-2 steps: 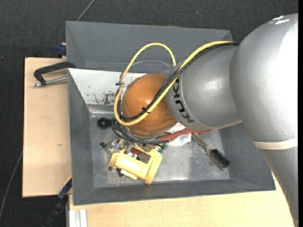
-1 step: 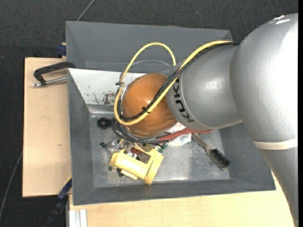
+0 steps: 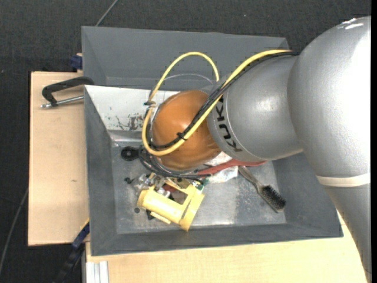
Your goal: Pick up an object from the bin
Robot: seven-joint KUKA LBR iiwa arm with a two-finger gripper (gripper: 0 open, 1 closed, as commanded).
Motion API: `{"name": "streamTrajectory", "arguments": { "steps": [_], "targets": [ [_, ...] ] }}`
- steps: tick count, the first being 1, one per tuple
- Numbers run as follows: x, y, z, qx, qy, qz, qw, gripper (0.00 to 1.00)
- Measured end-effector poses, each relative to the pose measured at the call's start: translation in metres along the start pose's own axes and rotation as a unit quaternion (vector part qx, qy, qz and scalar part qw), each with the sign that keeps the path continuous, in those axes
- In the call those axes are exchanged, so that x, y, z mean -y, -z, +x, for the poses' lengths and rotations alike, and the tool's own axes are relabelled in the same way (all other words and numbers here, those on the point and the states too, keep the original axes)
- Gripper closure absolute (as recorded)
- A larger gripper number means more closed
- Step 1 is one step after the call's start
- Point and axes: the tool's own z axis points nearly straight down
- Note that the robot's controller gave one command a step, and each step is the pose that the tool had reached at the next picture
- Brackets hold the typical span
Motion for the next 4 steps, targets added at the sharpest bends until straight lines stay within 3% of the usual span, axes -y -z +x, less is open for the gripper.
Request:
{"name": "streamTrajectory", "arguments": {
  "steps": [4],
  "targets": [
    [-0.001, 0.043, -0.001, -0.001, -0.001, -0.002, 1.0, 1.0]
  ]
}}
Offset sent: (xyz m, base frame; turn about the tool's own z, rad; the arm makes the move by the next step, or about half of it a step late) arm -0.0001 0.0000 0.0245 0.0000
